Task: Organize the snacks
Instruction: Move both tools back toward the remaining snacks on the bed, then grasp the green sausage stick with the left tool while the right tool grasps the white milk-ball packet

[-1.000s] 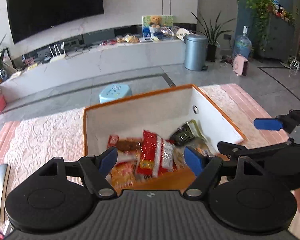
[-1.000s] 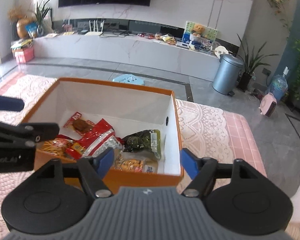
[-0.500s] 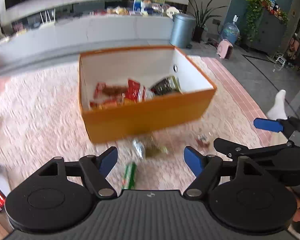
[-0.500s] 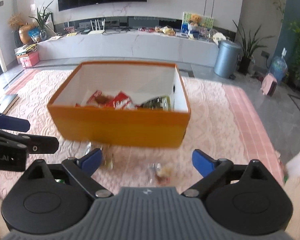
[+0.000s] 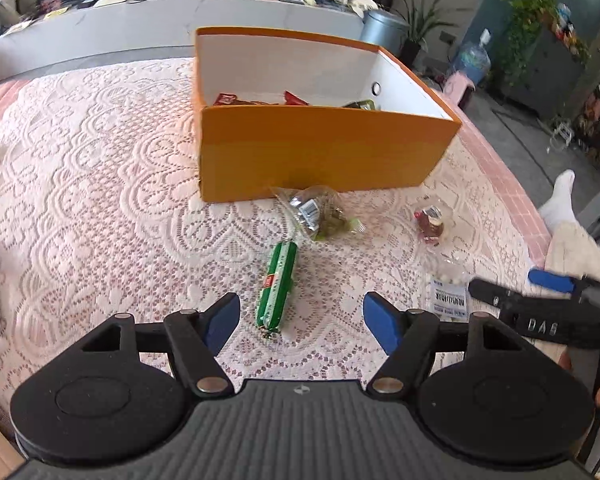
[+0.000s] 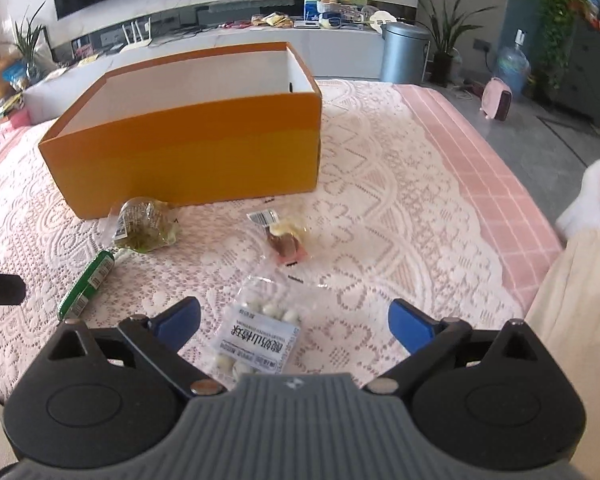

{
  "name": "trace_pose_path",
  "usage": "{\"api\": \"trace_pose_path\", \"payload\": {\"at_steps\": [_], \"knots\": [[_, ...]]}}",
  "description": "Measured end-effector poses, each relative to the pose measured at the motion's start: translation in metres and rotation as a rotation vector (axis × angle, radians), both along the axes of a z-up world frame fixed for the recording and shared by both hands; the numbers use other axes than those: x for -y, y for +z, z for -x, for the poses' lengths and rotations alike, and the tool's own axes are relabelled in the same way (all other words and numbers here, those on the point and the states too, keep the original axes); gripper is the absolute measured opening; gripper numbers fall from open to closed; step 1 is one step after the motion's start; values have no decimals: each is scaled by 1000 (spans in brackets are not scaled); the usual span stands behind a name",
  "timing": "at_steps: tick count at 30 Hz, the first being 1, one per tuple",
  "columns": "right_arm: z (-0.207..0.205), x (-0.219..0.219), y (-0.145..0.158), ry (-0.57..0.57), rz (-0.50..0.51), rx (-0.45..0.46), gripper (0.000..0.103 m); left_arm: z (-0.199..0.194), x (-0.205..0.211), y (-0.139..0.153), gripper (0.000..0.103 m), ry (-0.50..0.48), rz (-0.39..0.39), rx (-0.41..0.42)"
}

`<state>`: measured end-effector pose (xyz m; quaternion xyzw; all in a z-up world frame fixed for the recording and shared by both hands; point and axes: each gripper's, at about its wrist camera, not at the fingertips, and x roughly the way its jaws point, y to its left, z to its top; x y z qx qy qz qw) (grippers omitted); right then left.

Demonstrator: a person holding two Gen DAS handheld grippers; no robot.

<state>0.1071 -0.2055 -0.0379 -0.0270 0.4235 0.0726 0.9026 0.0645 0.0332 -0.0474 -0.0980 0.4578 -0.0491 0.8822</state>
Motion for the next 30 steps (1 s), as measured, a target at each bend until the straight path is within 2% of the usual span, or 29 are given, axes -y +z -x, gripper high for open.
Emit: {"api": "trace_pose_path", "payload": {"at_steps": [4, 8, 15, 20, 25, 30], "knots": [[3, -2, -13, 32, 1, 3, 97, 3, -4, 0, 83, 2, 15, 20], [7, -4, -28, 49, 15, 8, 97, -2, -4, -8, 83, 8, 3, 0], [1, -7, -41, 77, 5, -11, 97, -9, -5, -28, 82, 23, -52, -22], [-9, -10, -52, 48, -18, -78, 99, -17, -2, -39, 82, 3, -83, -1], [-17, -10, -58, 2, -60, -106, 99, -24, -1, -51, 81, -11, -123, 11], [-18, -20, -66, -10, -24, -106, 99, -29, -2, -63, 76, -7, -132, 5]]}}
